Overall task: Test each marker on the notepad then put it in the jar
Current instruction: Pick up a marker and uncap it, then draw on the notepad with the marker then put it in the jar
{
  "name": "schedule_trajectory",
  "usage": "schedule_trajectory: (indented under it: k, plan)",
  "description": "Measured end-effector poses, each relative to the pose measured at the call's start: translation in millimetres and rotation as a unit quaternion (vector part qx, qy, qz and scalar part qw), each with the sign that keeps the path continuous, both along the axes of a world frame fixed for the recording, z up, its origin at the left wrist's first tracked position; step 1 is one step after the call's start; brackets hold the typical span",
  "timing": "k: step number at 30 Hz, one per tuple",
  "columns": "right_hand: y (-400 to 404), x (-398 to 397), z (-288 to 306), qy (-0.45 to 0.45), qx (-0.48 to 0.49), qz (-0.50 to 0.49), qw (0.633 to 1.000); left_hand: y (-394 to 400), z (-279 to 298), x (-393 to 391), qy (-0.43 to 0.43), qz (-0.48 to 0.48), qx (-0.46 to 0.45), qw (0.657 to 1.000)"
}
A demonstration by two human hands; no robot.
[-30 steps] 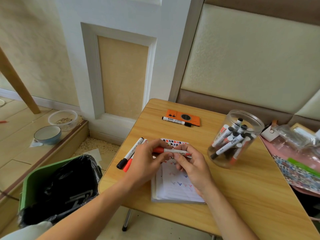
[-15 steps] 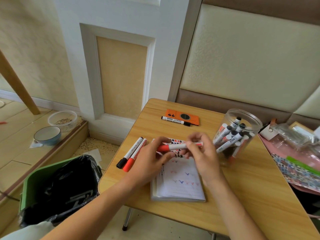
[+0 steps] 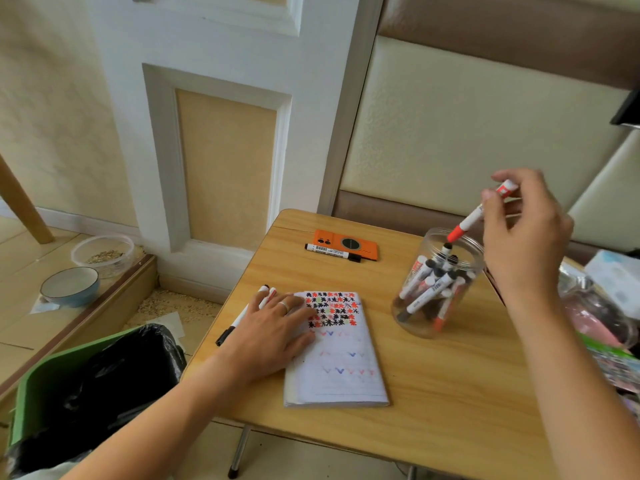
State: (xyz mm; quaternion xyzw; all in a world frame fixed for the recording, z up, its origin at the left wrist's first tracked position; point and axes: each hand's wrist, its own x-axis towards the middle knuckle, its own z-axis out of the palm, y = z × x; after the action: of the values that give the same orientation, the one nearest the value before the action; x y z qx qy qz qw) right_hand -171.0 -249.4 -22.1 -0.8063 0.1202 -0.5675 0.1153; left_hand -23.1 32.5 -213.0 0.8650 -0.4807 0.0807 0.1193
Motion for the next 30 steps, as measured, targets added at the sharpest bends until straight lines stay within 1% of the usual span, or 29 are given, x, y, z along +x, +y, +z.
schedule_trajectory:
  k: [2, 4, 7, 8, 9, 10, 13, 16, 18, 20, 22, 24, 27, 29, 30]
  plan:
    - [-8, 6, -1, 0.061, -0.007, -0.018, 0.998, 0, -2, 0, 0.002, 0.0, 0.007, 1.0]
    - [-14, 12, -9, 0.151, 0.009, -0.048, 0.987, 1, -1, -1, 0.004, 0.0, 0.002, 1.0]
    - [-26, 17, -26, 0.286, 0.059, -0.085, 0.953, 2, 2, -3, 0.01, -0.002, 0.003, 1.0]
    - [-30, 18, -31, 0.313, 0.066, -0.096, 0.943, 2, 3, -3, 0.015, -0.002, 0.002, 1.0]
    - [-33, 18, -34, 0.322, 0.069, -0.105, 0.938, 2, 3, -3, 0.018, -0.001, -0.002, 1.0]
    - [-34, 18, -35, 0.311, 0.071, -0.107, 0.942, 2, 3, -3, 0.02, 0.001, -0.005, 1.0]
    - [-25, 20, -32, 0.237, 0.053, -0.109, 0.964, 3, 7, -4, 0.035, 0.008, -0.004, 0.999]
    - [-1, 24, -26, 0.128, -0.032, -0.12, 0.984, 2, 10, -5, 0.053, 0.013, 0.002, 0.999]
    - [19, 33, -24, 0.082, -0.067, -0.089, 0.99, 2, 10, -4, 0.059, 0.009, -0.003, 0.998]
    - [37, 49, -30, 0.092, -0.066, -0.014, 0.993, 2, 7, -3, 0.053, 0.003, -0.012, 0.999]
    - [49, 72, -45, 0.15, -0.044, 0.057, 0.986, 1, 5, -2, 0.046, 0.0, -0.011, 0.999]
    - [53, 99, -69, 0.237, -0.015, 0.096, 0.967, 1, 4, -1, 0.04, 0.0, -0.016, 0.999]
    - [47, 137, -105, 0.379, 0.016, 0.098, 0.92, 1, 6, -2, 0.029, -0.001, -0.014, 0.999]
    - [41, 158, -123, 0.429, 0.024, 0.082, 0.899, 1, 7, -2, 0.031, 0.002, -0.009, 0.999]
    - [36, 166, -130, 0.438, 0.027, 0.073, 0.896, 1, 8, -2, 0.032, 0.001, -0.009, 0.999]
